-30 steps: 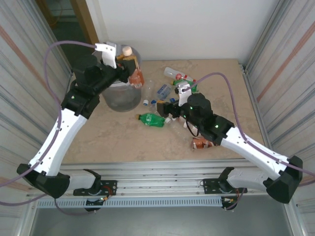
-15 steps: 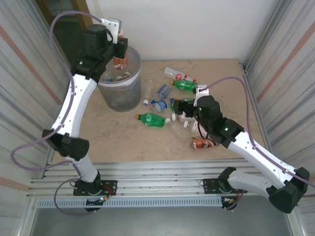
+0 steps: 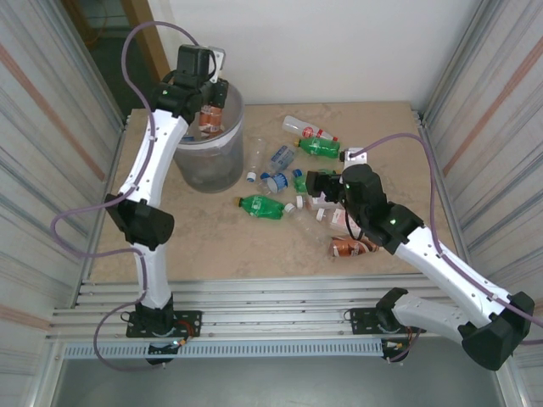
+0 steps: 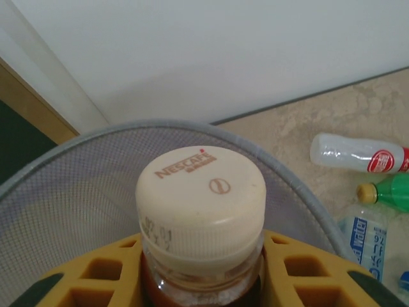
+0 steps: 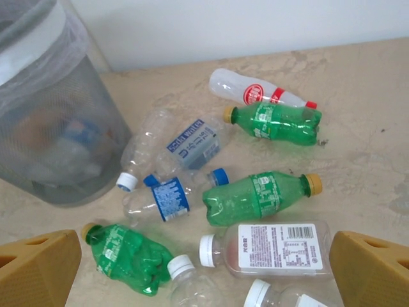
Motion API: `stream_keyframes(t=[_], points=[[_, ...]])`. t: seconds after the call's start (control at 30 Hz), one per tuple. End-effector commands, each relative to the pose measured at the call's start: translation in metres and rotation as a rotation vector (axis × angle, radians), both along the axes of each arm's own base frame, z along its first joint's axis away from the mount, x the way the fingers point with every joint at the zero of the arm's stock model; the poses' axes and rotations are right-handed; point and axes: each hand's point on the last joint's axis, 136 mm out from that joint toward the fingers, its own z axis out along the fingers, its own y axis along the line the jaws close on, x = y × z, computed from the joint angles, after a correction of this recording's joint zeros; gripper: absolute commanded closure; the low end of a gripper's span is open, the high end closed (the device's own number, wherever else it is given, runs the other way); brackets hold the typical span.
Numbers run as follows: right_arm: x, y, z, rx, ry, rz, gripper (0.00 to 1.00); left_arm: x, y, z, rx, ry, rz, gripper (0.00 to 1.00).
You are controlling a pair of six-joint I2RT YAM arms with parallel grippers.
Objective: Put the plastic bottles in the bin
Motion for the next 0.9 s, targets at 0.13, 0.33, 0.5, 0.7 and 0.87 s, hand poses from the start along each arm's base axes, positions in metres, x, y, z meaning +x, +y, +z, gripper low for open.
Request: stream_keyframes(t=[0.13, 0.33, 0.5, 0.7, 0.87], points=[[-0.001, -0.007, 0.003, 0.033, 0.015, -0.033, 0.02, -0.002, 0.001, -0.03, -0.001, 0.086, 0.014, 0.91], [0.0, -0.01, 0.004, 0.029, 0.023, -0.046, 0.02, 0.003, 0.001, -0.052, 0.005, 0.139, 0.025, 0.87], [-0.001, -0.014, 0.001, 0.023, 0.028, -0.06, 0.02, 0.01, 0.0, -0.075, -0.033, 0.193, 0.016, 0.77], [0.001, -0.024, -0.007, 0.001, 0.07, -0.106, 0.02, 0.01, -0.004, -0.086, -0.062, 0.231, 0.0, 0.51], [0.004, -0.03, -0.02, 0.026, 0.119, -0.123, 0.02, 0.007, -0.005, -0.079, -0.077, 0.223, -0.006, 0.41]])
